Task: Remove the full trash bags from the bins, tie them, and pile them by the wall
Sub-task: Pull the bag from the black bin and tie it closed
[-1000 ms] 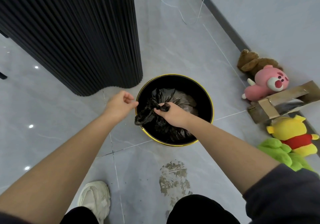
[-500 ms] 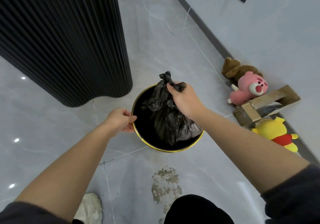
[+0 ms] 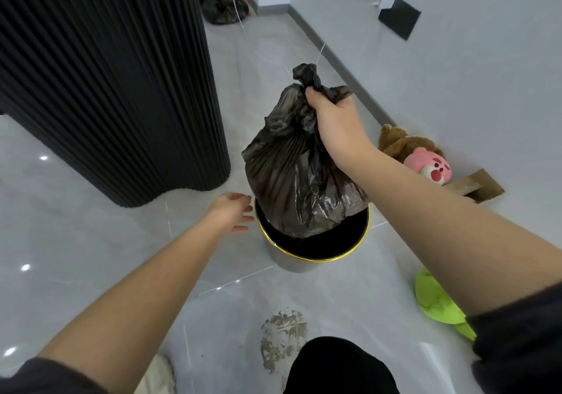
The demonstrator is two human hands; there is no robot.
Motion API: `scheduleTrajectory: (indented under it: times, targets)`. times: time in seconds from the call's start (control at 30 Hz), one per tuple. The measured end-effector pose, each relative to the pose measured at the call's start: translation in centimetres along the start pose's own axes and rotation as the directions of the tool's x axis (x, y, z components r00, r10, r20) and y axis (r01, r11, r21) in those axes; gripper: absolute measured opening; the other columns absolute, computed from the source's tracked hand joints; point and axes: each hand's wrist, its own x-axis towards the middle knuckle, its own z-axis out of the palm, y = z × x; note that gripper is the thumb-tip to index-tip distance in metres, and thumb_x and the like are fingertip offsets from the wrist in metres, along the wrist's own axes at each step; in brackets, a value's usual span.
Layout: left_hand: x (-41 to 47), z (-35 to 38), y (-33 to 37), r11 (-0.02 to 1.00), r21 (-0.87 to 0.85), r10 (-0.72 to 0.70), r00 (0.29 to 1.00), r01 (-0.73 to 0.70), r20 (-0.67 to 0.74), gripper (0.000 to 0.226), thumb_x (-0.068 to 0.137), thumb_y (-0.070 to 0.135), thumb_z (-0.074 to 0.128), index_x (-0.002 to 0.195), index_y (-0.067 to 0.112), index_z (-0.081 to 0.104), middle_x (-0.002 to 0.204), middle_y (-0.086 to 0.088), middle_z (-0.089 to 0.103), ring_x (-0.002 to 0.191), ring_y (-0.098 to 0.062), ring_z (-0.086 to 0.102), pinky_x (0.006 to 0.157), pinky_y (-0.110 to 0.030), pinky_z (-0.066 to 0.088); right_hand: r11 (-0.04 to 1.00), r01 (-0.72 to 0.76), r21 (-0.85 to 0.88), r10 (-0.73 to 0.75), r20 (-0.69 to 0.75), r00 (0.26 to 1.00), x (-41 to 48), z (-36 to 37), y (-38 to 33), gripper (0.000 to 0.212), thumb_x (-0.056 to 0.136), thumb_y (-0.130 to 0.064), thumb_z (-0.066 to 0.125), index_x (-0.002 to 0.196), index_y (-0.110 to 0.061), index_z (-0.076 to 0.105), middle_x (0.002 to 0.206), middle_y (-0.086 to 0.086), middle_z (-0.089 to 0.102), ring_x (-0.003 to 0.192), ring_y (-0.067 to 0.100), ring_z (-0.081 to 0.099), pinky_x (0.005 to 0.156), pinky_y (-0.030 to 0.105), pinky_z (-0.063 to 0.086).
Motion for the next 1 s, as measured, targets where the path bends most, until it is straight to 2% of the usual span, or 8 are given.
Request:
scheduleTrajectory:
  times: [0.13, 0.23, 0.37, 0.47, 0.53, 0.67, 0.87, 1.0]
  targets:
    - [-2.4, -4.3, 2.1, 0.999, -0.015, 0.050, 0.997, -0.051, -0.055, 0.033, 0.098, 0.027, 0.043, 0.127, 0.013, 0.050, 0.113, -0.008, 0.063, 0.090, -0.026, 0.065, 0.074, -0.041, 0.055, 0.983, -0.057, 0.175, 0.037, 0.116, 0.993, -1.4, 3.6, -2.7, 0.014, 0.095, -0.023, 0.054, 0.082, -0.022, 0.059, 0.094, 0.002, 0.068, 0.094, 0.022, 0.064, 0.093, 0.043, 0.050]
    - [-4.0, -8.0, 2.8, 0.997, 0.009, 0.081, 0.975, -0.081, -0.207, 0.028, 0.095, 0.022, 0.042, 0.118, 0.011, 0.055, 0.101, -0.009, 0.063, 0.078, -0.025, 0.063, 0.065, -0.037, 0.055, 0.915, -0.161, 0.370, 0.071, 0.244, 0.967, -2.7, 6.9, -4.3, 0.005, 0.095, -0.020, 0.055, 0.098, -0.018, 0.056, 0.098, 0.002, 0.065, 0.093, 0.020, 0.063, 0.087, 0.036, 0.052]
    - [-5.0, -13.7, 1.7, 0.993, 0.059, 0.116, 0.907, -0.101, -0.404, 0.022, 0.093, 0.019, 0.042, 0.108, 0.011, 0.057, 0.099, -0.015, 0.061, 0.081, -0.028, 0.059, 0.054, -0.031, 0.050, 0.867, -0.299, 0.399, 0.154, 0.355, 0.922, -3.8, 12.0, -3.4, 0.048, 0.091, -0.028, 0.059, 0.135, -0.010, 0.046, 0.127, 0.008, 0.060, 0.112, 0.026, 0.059, 0.099, 0.043, 0.047]
    - [-4.4, -17.0, -0.1, 0.993, 0.105, 0.092, 0.877, -0.048, -0.472, 0.026, 0.091, 0.020, 0.043, 0.109, 0.011, 0.059, 0.109, -0.017, 0.061, 0.096, -0.036, 0.060, 0.063, -0.039, 0.054, 0.823, -0.428, 0.373, 0.250, 0.439, 0.863, -4.7, 15.2, -0.3, 0.070, 0.082, -0.038, 0.065, 0.142, -0.013, 0.038, 0.133, 0.008, 0.056, 0.117, 0.029, 0.056, 0.103, 0.047, 0.044]
    - [-3.8, -17.7, -1.9, 0.991, 0.135, 0.074, 0.872, -0.010, -0.483, 0.029, 0.092, 0.020, 0.042, 0.113, 0.011, 0.060, 0.110, -0.017, 0.060, 0.099, -0.036, 0.059, 0.076, -0.044, 0.055, 0.793, -0.494, 0.357, 0.325, 0.439, 0.838, -5.7, 16.6, 2.6, 0.067, 0.084, -0.038, 0.065, 0.141, -0.013, 0.040, 0.133, 0.008, 0.056, 0.117, 0.028, 0.056, 0.104, 0.046, 0.043]
    - [-1.5, -17.4, -6.1, 0.958, 0.286, 0.105, 0.919, 0.009, -0.381, 0.030, 0.093, 0.021, 0.044, 0.117, 0.013, 0.061, 0.117, -0.018, 0.061, 0.103, -0.034, 0.058, 0.094, -0.043, 0.050, 0.741, -0.573, 0.350, 0.446, 0.381, 0.810, -7.2, 17.9, 9.5, 0.065, 0.077, -0.042, 0.067, 0.134, -0.014, 0.052, 0.127, 0.005, 0.062, 0.114, 0.027, 0.058, 0.105, 0.046, 0.043]
    - [-0.4, -14.9, -10.1, 0.919, 0.375, 0.142, 0.990, -0.126, -0.015, 0.036, 0.088, 0.011, 0.058, 0.121, 0.023, 0.053, 0.122, -0.004, 0.060, 0.104, -0.019, 0.059, 0.085, -0.028, 0.049, 0.694, -0.676, 0.249, 0.578, 0.366, 0.729, -8.7, 17.1, 16.7, 0.036, 0.091, -0.033, 0.059, 0.117, -0.008, 0.063, 0.111, 0.008, 0.069, 0.105, 0.028, 0.064, 0.101, 0.045, 0.046]
    - [-1.3, -14.1, -10.6, 0.876, 0.338, 0.275, 0.932, -0.345, 0.238, 0.065, 0.080, 0.006, 0.072, 0.130, 0.026, 0.037, 0.114, 0.019, 0.051, 0.096, 0.020, 0.053, 0.073, 0.002, 0.039, 0.792, -0.601, 0.102, 0.523, 0.393, 0.756, -9.2, 17.2, 17.5, 0.019, 0.094, -0.029, 0.055, 0.101, -0.015, 0.066, 0.104, 0.005, 0.070, 0.100, 0.022, 0.065, 0.097, 0.042, 0.049]
